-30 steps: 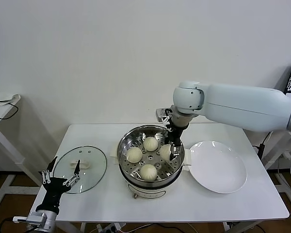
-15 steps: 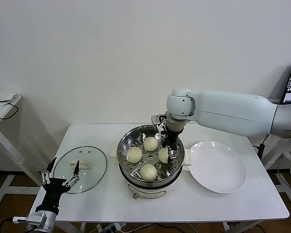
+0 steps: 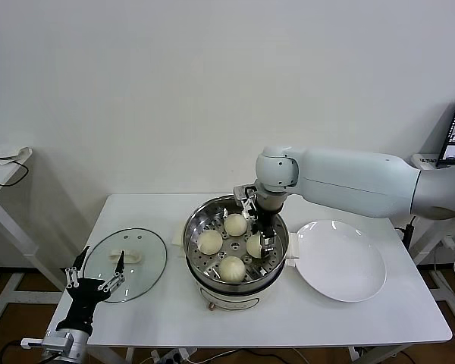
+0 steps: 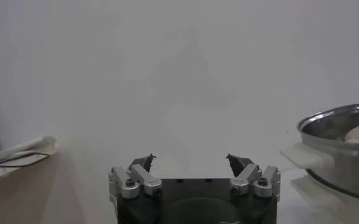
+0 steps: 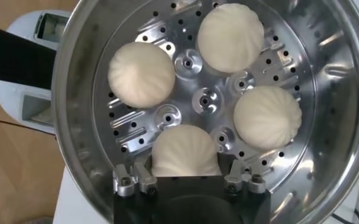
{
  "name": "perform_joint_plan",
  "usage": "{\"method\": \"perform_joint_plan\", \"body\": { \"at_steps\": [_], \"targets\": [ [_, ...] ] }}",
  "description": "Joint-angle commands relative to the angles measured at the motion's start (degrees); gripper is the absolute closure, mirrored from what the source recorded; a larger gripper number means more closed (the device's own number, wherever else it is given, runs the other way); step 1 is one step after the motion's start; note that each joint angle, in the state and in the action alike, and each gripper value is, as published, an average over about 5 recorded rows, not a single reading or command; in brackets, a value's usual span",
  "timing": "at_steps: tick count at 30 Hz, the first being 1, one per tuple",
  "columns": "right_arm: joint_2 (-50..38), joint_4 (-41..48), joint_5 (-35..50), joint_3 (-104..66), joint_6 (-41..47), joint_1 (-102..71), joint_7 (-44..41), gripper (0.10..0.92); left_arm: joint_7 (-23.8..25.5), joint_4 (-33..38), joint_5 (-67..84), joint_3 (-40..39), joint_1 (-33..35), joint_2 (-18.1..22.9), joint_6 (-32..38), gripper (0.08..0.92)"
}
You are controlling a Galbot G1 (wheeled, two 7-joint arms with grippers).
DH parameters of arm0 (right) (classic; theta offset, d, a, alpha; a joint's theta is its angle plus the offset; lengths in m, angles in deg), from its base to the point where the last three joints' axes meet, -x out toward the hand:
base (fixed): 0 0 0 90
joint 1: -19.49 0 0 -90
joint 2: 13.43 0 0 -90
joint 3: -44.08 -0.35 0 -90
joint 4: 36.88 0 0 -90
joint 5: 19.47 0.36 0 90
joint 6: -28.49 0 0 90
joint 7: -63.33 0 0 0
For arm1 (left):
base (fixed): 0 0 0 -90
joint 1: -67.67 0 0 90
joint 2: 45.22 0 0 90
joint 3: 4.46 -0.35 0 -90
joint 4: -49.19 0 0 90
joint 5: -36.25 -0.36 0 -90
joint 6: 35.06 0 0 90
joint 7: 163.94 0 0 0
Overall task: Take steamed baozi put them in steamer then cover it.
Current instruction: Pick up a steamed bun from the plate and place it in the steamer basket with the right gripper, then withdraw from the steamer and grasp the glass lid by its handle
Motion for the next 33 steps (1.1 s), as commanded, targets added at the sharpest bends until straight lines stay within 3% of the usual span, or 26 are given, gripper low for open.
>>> {"method": "perform_joint_plan", "body": {
  "at_steps": [1,9,17,27,33],
  "targets": [
    [0.1,0.3,-1.0,-0.5,0.0,-1.3,-0.1,0.321,0.0,-0.1,0.0,0.1,0.0,0.0,0.0,0.177],
    [0.1,0.3,-0.9,-1.3,-0.1,-1.9,0.4,0.314,0.0,-0.2,-0.1,0.0,-0.1,0.1,0.0,0.177],
    [-4.3,-1.8,2.6,-3.8,-1.3,2.8,-1.9,0.206,-0.1,0.4,-0.3,-0.1,0.3,0.1,0.0,0.177],
    [-21.0,-7.4,7.1,-11.2,-2.8,6.8,-5.0,0.203,-0.6,2.5,-0.6,-1.3,1.2,0.1,0.0,0.177],
    [-33.5,-10.6,7.0,-25.7,-5.4,-5.3,0.9,0.203,-0.8,2.3,-0.7,-2.2,1.1,-0.1,0.3,0.177]
  ]
}}
